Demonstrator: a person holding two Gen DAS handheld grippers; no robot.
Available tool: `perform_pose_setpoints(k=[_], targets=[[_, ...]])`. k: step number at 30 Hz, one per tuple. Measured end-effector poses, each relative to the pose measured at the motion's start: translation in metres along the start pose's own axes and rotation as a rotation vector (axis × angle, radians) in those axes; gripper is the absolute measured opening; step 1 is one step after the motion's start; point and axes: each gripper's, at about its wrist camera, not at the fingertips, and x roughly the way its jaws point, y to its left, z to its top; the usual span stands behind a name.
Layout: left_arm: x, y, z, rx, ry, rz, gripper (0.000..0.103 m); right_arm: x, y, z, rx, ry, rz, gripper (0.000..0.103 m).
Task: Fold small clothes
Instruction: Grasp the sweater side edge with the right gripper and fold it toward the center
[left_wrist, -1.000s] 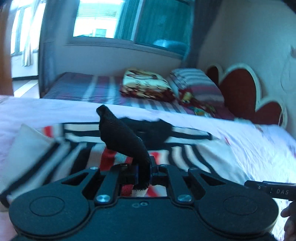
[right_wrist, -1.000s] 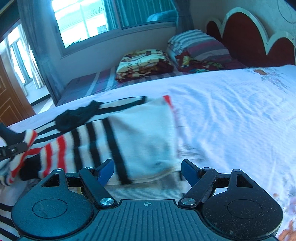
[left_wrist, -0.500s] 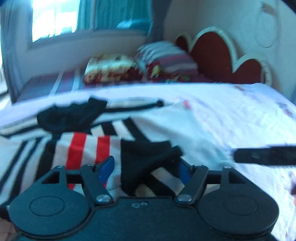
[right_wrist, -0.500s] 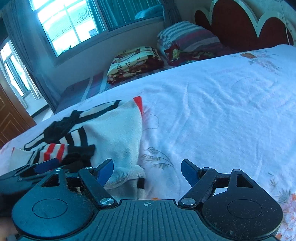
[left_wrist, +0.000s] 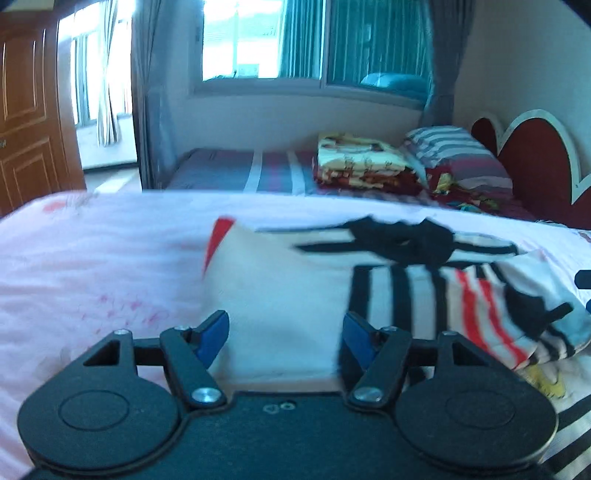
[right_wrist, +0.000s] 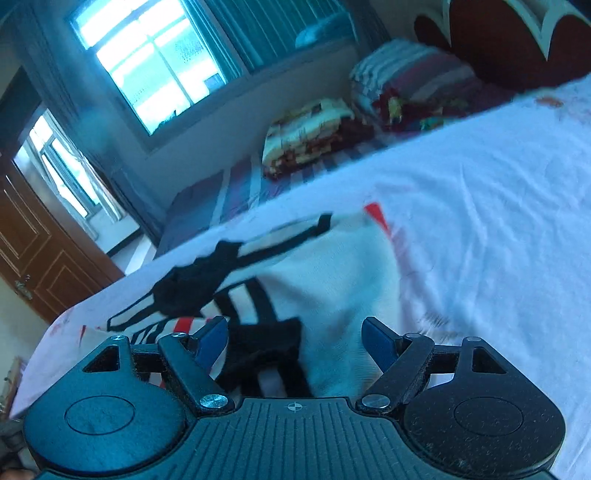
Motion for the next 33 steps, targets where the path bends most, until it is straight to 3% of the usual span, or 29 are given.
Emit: perform_pose_setpoints(k=[1,2,4,5,7,10,12,13,14,16,19,20,22,24,27,33], targets=[[0.002,0.003,-0.002,-0.005,0.008,-0.008,0.065,0.001,0.003,-0.001,0.007,0.006,-0.030,0.079],[0.005,0.004,-0.005,-0.004,0.020,-0.013,0.064,-0.004,0.008,-0.003,-0.016,-0.037,-0.075,0.070],[0.008,0.005,-0.009,0.003,0.033,-0.016,0.064,-0.024,0.024,-0.009,-0.129,-0.186,-0.228,0.069],[0.005,0.006,-0.013,0.009,0.029,-0.018,0.064,-0.029,0.023,-0.008,-0.104,-0.203,-0.200,0.069],[-0.001,0.009,-0.016,0.008,0.011,-0.032,0.064,-0.020,0.011,-0.005,0.034,-0.091,-0.070,0.069],[0.002,0.012,-0.015,0.005,0.015,-0.049,0.064,0.011,0.007,-0.012,0.095,0.040,-0.015,0.069],[0.006,0.012,-0.015,0.015,0.023,-0.053,0.064,0.024,0.004,-0.018,0.133,0.054,0.006,0.066],[0.006,0.013,-0.015,0.023,0.028,-0.056,0.064,0.027,0.005,-0.020,0.125,0.044,0.000,0.029],[0.006,0.013,-0.015,0.033,0.031,-0.062,0.064,0.030,0.006,-0.020,0.105,0.044,-0.003,0.004],[0.005,0.013,-0.014,0.048,0.020,-0.086,0.064,0.027,0.010,-0.023,0.065,0.022,-0.005,0.004],[0.007,0.013,-0.018,0.081,0.023,-0.119,0.065,0.003,0.019,-0.028,-0.051,-0.101,-0.022,0.004],[0.013,0.011,-0.021,0.096,0.053,-0.110,0.067,0.004,0.020,-0.033,-0.081,-0.100,-0.056,0.004],[0.018,0.010,-0.026,0.106,0.047,-0.105,0.068,0.025,0.015,-0.043,-0.112,0.014,-0.116,0.004],[0.018,0.011,-0.021,0.106,0.058,-0.112,0.068,0.022,0.019,-0.041,-0.148,-0.008,-0.125,0.004],[0.007,0.019,-0.006,0.068,0.011,-0.138,0.067,0.001,0.024,-0.030,-0.133,-0.130,-0.144,0.004],[0.044,0.011,0.042,0.114,-0.006,-0.171,0.067,0.032,0.049,-0.016,-0.231,-0.100,-0.131,0.004]])
